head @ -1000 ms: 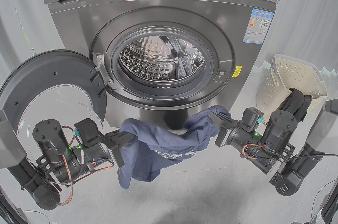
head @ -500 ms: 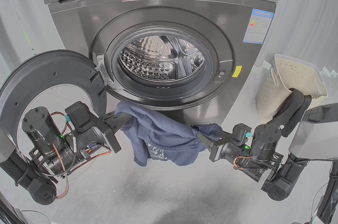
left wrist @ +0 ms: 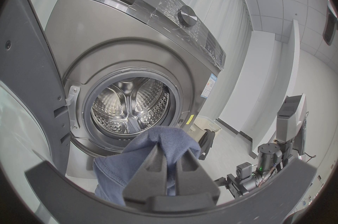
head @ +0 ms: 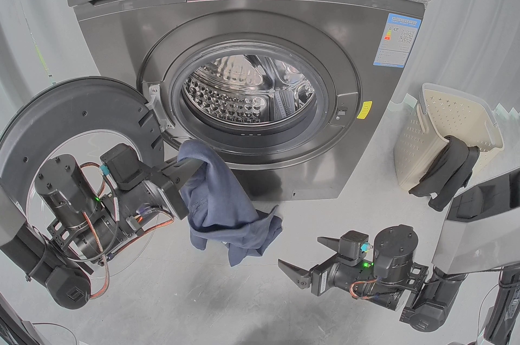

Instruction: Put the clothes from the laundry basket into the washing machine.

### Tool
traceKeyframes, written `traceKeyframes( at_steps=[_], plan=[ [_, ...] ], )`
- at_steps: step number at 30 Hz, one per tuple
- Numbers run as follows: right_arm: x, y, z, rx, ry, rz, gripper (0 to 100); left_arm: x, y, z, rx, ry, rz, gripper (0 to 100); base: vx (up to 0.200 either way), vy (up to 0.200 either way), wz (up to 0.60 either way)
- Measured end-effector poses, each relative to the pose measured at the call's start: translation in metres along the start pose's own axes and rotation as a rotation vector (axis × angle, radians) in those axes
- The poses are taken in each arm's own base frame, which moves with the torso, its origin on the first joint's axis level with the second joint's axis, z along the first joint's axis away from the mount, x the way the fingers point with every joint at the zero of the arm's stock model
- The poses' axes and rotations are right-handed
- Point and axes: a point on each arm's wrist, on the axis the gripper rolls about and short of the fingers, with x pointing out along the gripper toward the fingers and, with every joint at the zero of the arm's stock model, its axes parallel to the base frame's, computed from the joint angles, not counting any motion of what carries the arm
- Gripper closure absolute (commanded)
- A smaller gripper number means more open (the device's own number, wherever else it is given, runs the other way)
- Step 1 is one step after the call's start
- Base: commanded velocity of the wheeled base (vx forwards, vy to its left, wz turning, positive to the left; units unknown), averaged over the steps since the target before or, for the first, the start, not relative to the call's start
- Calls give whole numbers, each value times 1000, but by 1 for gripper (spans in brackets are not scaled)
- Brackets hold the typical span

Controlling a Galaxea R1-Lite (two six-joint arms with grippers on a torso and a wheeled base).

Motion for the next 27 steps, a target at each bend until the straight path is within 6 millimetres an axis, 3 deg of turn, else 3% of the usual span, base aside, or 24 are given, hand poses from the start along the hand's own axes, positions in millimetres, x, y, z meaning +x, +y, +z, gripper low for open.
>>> traceKeyframes(
  at_steps=[15, 27],
  plan=[
    [30, 52, 15, -52, -113, 214, 0, 10, 5, -7, -2, 6, 49, 100, 0, 0, 0],
    [72, 72, 20, -81, -210, 289, 0, 16, 10, -12, -4, 6, 89, 100, 0, 0, 0]
  ],
)
